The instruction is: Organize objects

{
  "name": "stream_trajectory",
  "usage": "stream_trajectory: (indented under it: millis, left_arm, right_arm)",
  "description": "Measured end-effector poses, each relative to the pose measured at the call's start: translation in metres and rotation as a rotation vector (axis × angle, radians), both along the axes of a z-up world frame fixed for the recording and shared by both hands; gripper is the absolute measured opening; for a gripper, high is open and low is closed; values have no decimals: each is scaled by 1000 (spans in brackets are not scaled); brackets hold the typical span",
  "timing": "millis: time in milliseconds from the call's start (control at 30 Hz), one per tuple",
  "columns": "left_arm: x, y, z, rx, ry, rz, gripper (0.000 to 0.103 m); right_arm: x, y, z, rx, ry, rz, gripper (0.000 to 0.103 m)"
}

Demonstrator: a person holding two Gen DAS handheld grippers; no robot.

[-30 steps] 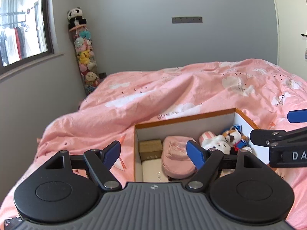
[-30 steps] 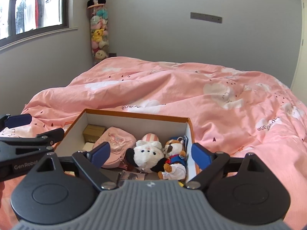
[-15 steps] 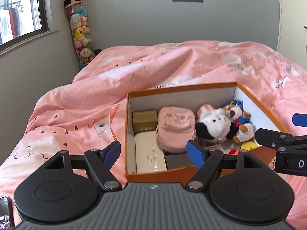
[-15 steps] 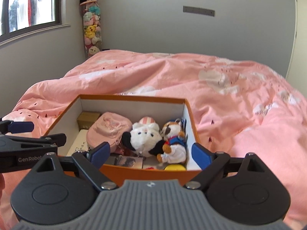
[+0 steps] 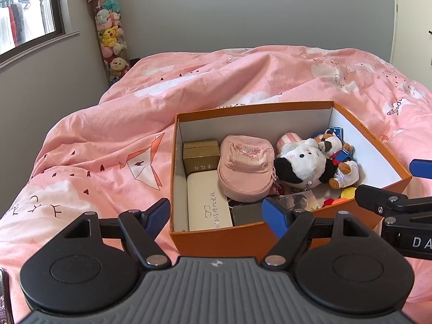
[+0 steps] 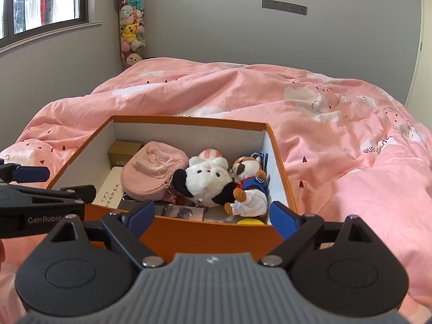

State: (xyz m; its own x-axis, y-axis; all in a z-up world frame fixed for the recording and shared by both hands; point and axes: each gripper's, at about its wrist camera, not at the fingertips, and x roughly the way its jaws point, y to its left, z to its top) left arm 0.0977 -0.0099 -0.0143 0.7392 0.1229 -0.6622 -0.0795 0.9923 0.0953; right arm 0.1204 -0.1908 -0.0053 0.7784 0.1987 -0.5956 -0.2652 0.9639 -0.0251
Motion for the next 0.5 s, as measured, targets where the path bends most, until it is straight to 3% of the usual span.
stream_trajectory:
  millis: [500]
  left_arm:
    - [-1, -1, 1, -2, 1, -4, 90]
  right_arm:
    - [-2, 0, 0, -9, 5, 3, 92]
